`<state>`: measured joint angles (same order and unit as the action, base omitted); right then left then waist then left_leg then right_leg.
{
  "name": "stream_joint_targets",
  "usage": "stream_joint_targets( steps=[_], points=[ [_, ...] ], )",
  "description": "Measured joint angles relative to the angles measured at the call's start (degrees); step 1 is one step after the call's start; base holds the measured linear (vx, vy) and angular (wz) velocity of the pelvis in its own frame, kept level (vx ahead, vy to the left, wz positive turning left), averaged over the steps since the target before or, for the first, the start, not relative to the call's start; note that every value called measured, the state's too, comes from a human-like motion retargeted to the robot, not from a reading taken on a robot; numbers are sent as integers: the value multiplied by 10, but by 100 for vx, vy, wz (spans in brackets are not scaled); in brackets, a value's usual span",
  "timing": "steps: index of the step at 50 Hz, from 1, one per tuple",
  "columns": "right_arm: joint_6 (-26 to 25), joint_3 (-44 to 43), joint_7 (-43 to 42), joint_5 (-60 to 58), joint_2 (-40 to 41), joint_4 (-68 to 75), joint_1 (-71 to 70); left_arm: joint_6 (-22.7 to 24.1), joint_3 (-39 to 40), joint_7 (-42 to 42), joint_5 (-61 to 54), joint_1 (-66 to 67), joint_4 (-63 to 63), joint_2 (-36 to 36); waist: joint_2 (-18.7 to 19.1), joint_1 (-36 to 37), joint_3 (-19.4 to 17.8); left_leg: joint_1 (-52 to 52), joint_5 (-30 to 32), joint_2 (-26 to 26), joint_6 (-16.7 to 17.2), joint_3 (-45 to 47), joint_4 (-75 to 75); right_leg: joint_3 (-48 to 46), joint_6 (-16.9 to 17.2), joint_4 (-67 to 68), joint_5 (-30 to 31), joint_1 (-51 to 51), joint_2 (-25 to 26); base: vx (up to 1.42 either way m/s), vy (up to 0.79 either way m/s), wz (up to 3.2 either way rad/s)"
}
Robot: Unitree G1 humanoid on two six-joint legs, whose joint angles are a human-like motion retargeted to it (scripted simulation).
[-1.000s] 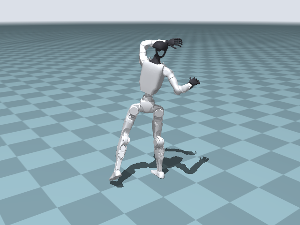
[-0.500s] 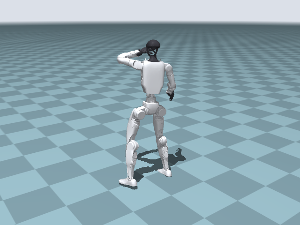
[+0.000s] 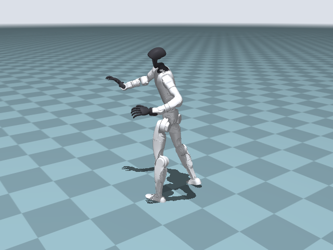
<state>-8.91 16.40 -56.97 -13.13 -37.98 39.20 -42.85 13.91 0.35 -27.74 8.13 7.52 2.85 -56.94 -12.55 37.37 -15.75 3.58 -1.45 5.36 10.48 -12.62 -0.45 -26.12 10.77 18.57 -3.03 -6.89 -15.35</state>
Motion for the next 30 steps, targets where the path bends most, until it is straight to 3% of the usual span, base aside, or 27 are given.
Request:
stream_joint_targets(
  steps=[3, 5, 10, 12, 17, 22, 26, 30],
  points=[
    [-21, 51, 11, -21, -13, 79, -47, -4, 52, -20, -50, 74, -83, 47, -8, 28, -4, 5, 2, -4, -4, -27, 1, 6, -4, 9, 16, -2, 2, 13, 7, 79],
    [-22, 92, 89, -27, -17, 136, -69, -12, 83, -14, -81, 107, -144, 74, -16, 50, -3, 9, 1, -7, -8, -41, -1, 13, 1, 36, 21, 10, -3, 11, 5, 69],
    [50, 169, 344, 46, -26, 224, -89, -32, 181, 28, -115, 141, -275, 89, -22, 92, -4, 15, 6, -6, -6, -79, -18, 7, -3, 30, 42, 2, 7, 9, 3, 74],
    [54, 172, 381, 64, -40, 243, -80, -41, 222, 41, -117, 148, -307, 68, -24, 111, -8, 17, 7, -7, -6, -93, -24, -7, -2, 30, 47, -3, 9, 7, 1, 75],
    [49, 162, 383, 79, -109, 263, -44, -61, 320, 54, -67, 184, -356, -52, -23, 145, -30, 24, 11, -11, -5, -131, -25, -55, -1, 14, 59, -31, 19, 6, -2, 80],
    [78, 195, 464, 56, -233, 207, 15, -82, 434, 55, 22, 261, -435, -211, -23, 165, -55, 31, 12, -11, -4, -155, -18, -86, 5, -1, 60, -49, 35, 2, -7, 50],
    [95, 205, 449, -24, -361, 47, 85, -115, 544, 23, 41, 328, -529, -293, -30, 171, -76, 35, 12, -4, -7, -148, -11, -70, 16, 0, 49, -43, 43, -2, -12, -14],
    [82, 121, 346, -62, -453, -183, 184, -147, 648, -16, -75, 377, -614, -308, -54, 146, -89, 36, 7, 9, -15, -120, 6, -31, 27, 5, 34, -30, 50, -5, -17, -72]
  ],
)
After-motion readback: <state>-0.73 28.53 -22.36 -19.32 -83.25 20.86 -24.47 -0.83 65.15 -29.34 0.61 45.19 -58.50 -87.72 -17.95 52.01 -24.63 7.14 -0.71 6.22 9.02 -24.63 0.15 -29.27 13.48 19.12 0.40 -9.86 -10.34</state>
